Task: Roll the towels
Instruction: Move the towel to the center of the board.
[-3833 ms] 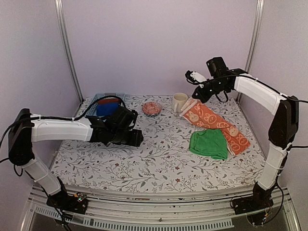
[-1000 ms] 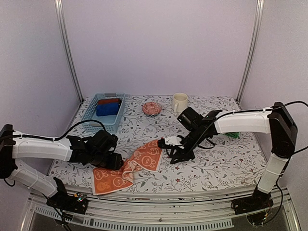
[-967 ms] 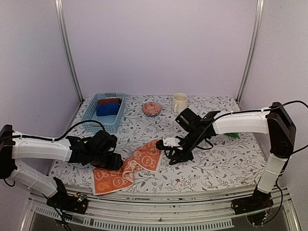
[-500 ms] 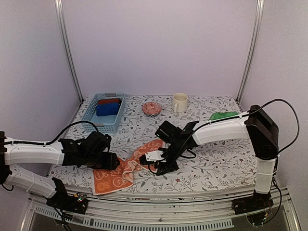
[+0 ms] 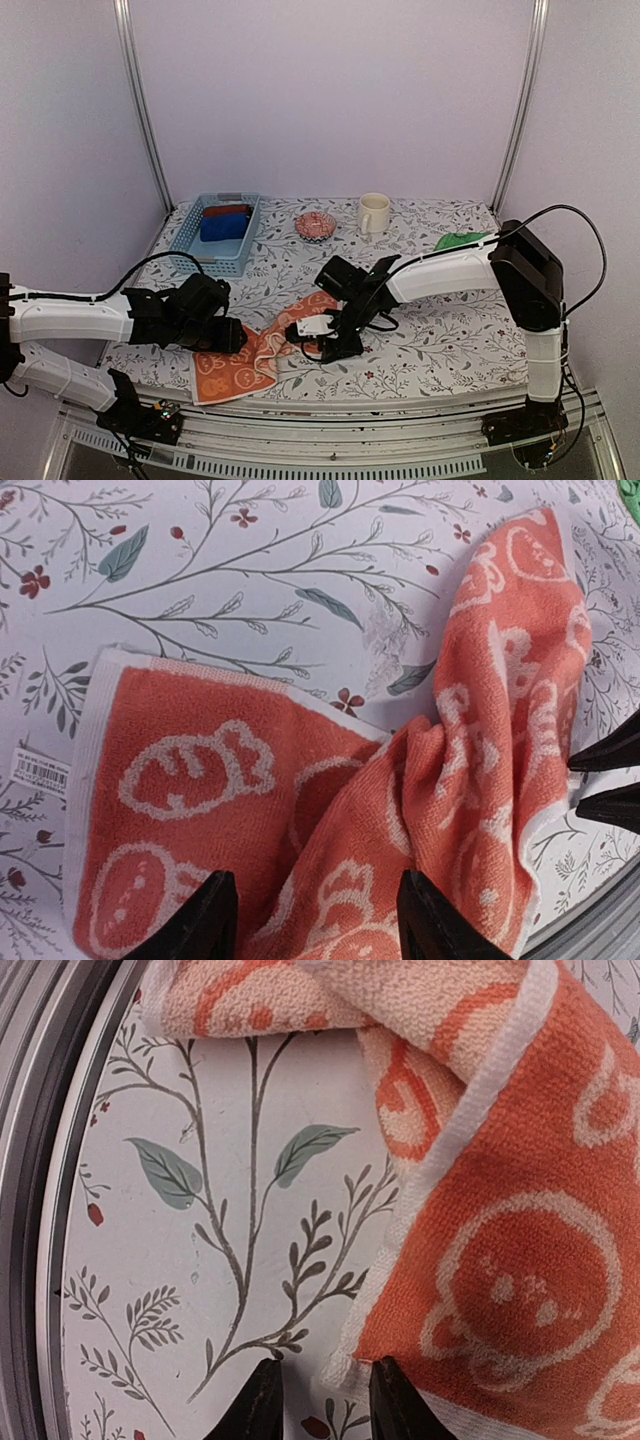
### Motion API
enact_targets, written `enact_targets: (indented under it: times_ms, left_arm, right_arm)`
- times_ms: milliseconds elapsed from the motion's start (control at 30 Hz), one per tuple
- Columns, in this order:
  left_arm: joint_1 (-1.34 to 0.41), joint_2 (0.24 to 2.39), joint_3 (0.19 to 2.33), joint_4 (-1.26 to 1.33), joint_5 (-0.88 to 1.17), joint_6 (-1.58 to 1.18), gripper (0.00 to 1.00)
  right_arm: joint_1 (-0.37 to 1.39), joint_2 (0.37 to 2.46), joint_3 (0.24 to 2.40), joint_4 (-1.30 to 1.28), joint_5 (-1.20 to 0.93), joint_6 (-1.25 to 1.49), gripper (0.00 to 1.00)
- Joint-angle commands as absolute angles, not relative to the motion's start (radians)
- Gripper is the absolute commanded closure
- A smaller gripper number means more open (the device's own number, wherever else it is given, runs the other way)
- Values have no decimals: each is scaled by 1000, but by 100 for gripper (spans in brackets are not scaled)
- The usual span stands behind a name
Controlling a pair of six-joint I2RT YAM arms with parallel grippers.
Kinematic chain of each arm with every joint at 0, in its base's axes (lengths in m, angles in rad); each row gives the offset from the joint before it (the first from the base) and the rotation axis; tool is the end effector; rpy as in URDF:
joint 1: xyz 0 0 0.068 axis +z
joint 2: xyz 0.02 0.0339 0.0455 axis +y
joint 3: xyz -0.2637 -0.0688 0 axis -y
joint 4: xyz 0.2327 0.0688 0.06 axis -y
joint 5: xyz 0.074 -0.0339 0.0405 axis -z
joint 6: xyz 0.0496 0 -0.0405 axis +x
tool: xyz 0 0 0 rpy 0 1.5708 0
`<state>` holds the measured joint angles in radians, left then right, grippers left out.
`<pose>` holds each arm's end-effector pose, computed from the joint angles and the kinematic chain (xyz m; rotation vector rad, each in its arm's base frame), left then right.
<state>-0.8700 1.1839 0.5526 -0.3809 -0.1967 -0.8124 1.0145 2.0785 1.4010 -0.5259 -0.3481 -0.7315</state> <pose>0.1420 -0.1533 0.1648 0.0013 2.6012 -0.3849 0.2024 0.3575 0.1322 -2.1851 1.7139 0.5559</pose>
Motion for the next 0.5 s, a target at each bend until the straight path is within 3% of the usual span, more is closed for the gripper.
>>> enact_targets:
  times_ms: [0, 200, 467]
  left_arm:
    - [-862, 1189, 564, -382, -207, -802, 44]
    - [-861, 1183, 579, -392, -218, -791, 44]
    - [-854, 1297, 761, -423, -314, -634, 43]
  right_arm:
    - [1018, 2134, 1431, -559, -329, -700, 69]
    - [1012, 2134, 1421, -577, -229, -667, 95]
    - [807, 1796, 1205, -593, -343, -645, 98]
